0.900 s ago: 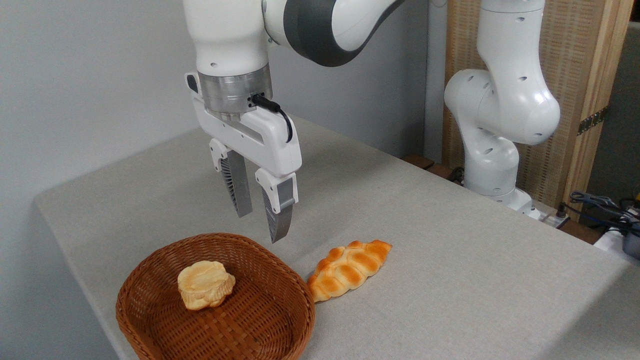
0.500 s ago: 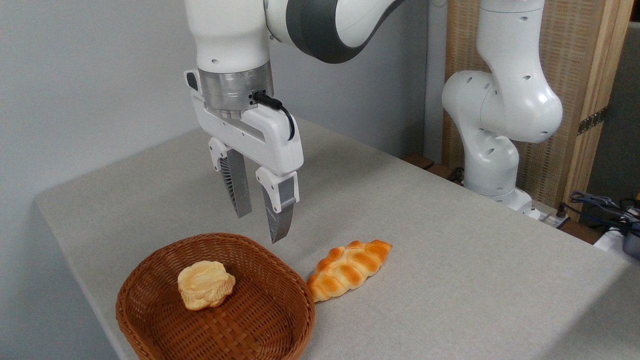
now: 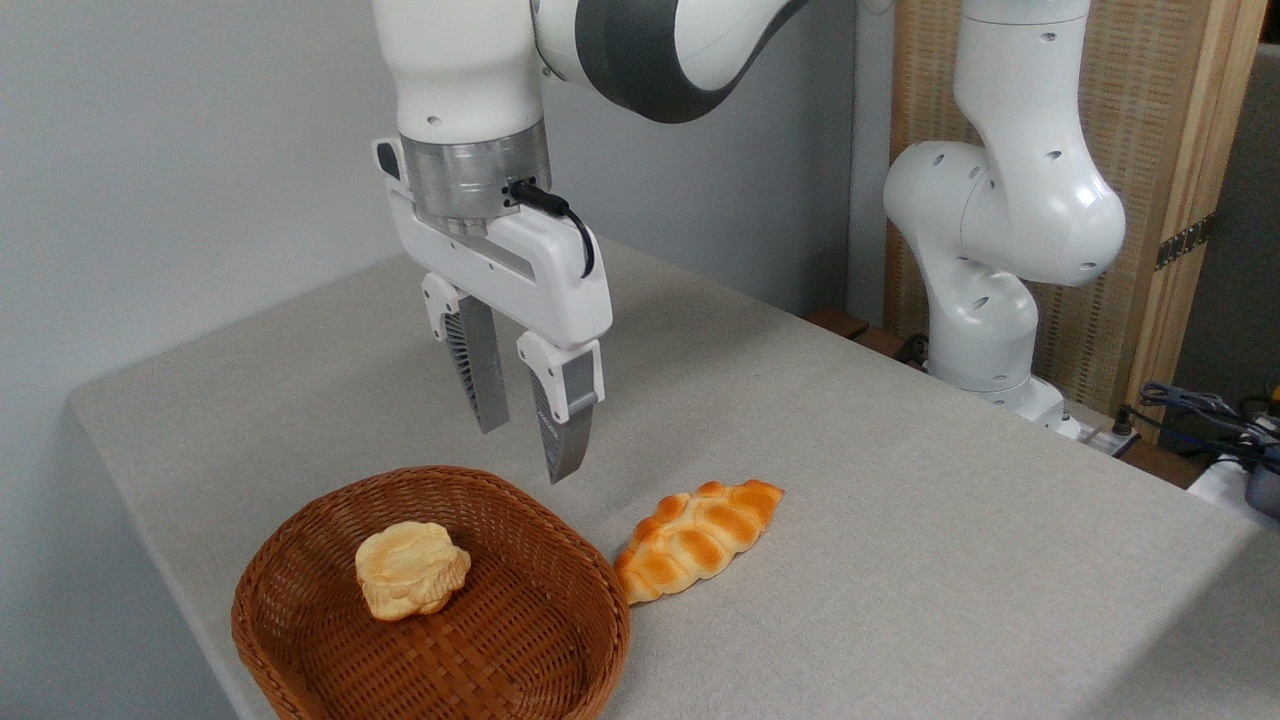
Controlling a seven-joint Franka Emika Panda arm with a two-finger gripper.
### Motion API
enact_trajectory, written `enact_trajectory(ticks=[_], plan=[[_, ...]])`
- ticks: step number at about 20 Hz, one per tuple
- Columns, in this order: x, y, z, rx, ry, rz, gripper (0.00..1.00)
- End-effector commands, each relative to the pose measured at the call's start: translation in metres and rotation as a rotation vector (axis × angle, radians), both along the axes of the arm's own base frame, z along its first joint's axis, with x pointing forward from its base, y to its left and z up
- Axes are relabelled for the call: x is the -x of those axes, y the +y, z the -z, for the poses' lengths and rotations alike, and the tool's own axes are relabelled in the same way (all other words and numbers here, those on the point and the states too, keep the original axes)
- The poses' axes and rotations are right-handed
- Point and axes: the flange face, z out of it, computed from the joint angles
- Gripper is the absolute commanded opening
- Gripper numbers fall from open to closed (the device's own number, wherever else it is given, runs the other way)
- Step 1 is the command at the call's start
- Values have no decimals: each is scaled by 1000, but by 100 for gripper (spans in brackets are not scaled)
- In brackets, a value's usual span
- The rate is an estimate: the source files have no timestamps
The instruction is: Put bread into the basket
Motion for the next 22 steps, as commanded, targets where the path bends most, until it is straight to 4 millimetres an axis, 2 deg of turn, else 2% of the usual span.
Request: enact_trajectory(ticks=[1, 5, 10, 12, 22], plan=[[23, 20, 18, 2, 50, 23, 100], [47, 41, 46, 13, 110, 44, 100], [59, 41, 82, 16, 181, 120, 100], [61, 44, 91, -16, 200, 171, 100], [47, 44, 125, -46, 217, 188, 100]])
